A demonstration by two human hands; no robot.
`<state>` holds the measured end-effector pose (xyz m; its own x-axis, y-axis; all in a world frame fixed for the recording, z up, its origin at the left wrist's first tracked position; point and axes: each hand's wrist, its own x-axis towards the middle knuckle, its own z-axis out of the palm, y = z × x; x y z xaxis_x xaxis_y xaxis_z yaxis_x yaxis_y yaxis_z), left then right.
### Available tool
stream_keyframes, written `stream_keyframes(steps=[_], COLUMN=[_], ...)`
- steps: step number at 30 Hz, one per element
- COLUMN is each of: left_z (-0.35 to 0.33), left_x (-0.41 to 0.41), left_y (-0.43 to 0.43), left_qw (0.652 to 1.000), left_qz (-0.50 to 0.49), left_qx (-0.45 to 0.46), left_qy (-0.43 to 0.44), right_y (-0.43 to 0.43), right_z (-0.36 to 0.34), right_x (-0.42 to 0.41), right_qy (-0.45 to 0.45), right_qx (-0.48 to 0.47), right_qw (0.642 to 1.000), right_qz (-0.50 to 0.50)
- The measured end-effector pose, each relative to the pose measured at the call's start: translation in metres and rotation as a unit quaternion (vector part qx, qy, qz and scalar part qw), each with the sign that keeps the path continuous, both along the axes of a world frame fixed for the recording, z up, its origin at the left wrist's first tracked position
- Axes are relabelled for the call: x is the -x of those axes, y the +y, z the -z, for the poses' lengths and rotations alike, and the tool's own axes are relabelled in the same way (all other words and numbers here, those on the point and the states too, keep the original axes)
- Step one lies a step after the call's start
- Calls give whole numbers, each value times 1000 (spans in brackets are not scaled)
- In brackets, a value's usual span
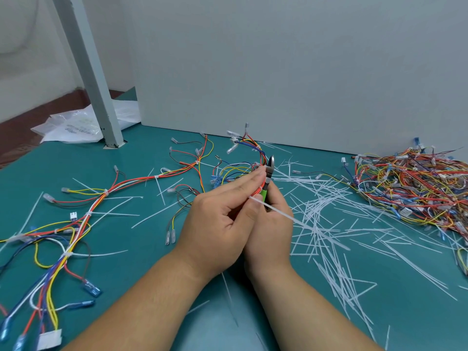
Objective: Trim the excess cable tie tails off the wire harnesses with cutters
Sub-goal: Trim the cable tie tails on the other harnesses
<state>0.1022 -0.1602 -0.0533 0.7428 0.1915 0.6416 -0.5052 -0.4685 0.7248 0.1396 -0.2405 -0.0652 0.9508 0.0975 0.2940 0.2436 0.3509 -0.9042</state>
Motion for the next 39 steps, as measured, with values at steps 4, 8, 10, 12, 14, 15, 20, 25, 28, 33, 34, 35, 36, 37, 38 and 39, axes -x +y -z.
stream_keyframes(steps=[4,8,10,12,14,15,20,25,28,33,34,35,36,37,38,39], left_z=[0,0,0,0,0,-1,-1,-1,-1,-1,-1,-1,-1,-1,-1,-1], left_x=[0,0,0,0,0,0,1,0,1,1,1,1,1,1,1,0], left_y=[1,0,0,0,0,0,0,-1,-1,0,0,0,0,0,0,0], left_qw=[1000,1000,1000,1000,1000,1000,1000,1000,1000,1000,1000,1000,1000,1000,1000,1000], left_qz=[-4,-3,-4,-5,-4,-4,-6,-6,-2,-1,-1,-1,-1,-1,-1,-1], left_qx=[-2,-6,-7,-8,-7,-7,-4,-7,-2,0,-1,-1,-1,-1,-1,0], left_qy=[1,0,-1,0,2,3,1,0,1,2,2,2,2,1,0,-1], right_y=[-1,0,1,1,1,1,1,2,1,-1,-1,-1,0,0,0,1], right_z=[1,2,3,3,3,3,2,0,-1,0,0,1,1,2,2,2], right_x=[-2,-2,-3,-2,-2,-1,0,2,2,-2,-2,-2,-2,-2,-1,-1], right_qy=[3,10,10,9,9,8,10,19,17,5,4,4,6,8,9,7], right_qx=[18,11,10,12,8,6,-4,-16,-1,22,22,21,19,18,20,23], right_qw=[1000,1000,1000,1000,1000,1000,1000,1000,1000,1000,1000,1000,1000,1000,1000,1000], right_qz=[8,5,4,4,-1,-4,-9,-10,-5,17,17,16,15,14,15,17])
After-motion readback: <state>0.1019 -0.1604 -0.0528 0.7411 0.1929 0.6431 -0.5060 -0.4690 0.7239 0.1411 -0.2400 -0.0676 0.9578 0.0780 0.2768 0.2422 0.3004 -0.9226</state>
